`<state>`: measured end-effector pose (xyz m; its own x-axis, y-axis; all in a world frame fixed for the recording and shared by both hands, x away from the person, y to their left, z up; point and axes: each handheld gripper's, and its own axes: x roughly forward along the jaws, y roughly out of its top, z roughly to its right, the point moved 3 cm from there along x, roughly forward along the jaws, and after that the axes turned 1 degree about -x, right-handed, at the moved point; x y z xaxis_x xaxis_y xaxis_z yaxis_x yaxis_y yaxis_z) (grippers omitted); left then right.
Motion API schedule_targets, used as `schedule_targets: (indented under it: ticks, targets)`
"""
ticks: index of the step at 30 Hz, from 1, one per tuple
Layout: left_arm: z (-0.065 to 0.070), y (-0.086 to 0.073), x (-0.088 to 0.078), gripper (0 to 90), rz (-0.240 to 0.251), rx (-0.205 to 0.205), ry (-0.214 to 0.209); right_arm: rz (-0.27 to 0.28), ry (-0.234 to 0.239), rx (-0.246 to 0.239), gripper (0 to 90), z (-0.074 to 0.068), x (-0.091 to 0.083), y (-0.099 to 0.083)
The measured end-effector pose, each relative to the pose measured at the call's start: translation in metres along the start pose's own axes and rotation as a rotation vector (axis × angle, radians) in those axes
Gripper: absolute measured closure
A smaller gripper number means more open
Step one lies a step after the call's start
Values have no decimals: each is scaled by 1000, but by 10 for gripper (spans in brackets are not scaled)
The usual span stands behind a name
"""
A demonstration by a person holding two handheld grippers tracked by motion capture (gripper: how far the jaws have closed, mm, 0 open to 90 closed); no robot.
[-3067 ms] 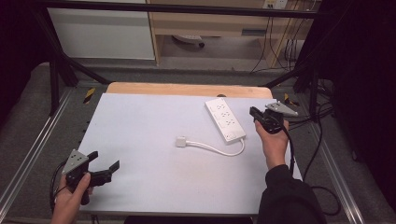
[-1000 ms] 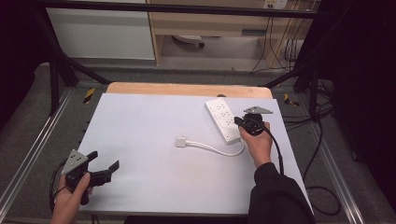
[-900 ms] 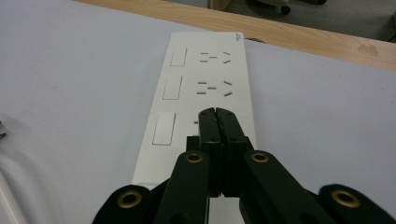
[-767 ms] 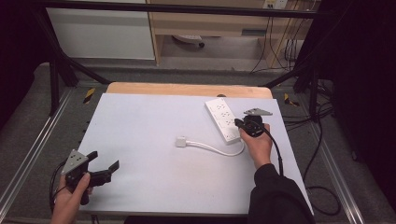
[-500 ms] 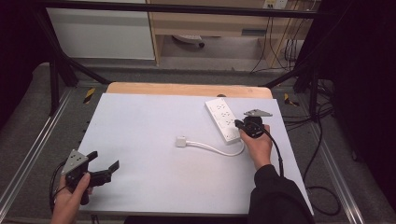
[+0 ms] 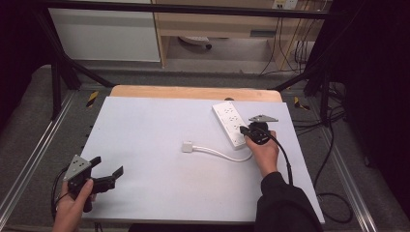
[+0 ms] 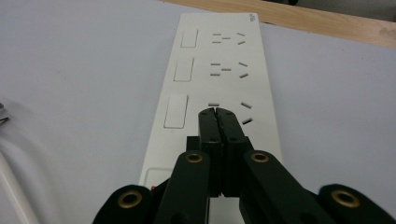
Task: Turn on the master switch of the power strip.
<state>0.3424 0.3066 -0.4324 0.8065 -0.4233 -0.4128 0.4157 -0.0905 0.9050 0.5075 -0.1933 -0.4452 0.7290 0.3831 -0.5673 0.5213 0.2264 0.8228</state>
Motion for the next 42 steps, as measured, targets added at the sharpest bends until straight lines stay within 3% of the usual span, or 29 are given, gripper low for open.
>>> schedule_targets:
  ticks: [9,23,42]
  targets:
    - [0,0,0,57,-2,4,1,-24,10,15,900,-4,-2,-10]
    - [0,0,0,56,-2,2,0,-19,22,-18,900,-14,-6,-9]
    - [0,0,0,57,-3,5,2,-25,19,-13,900,-15,-7,-18]
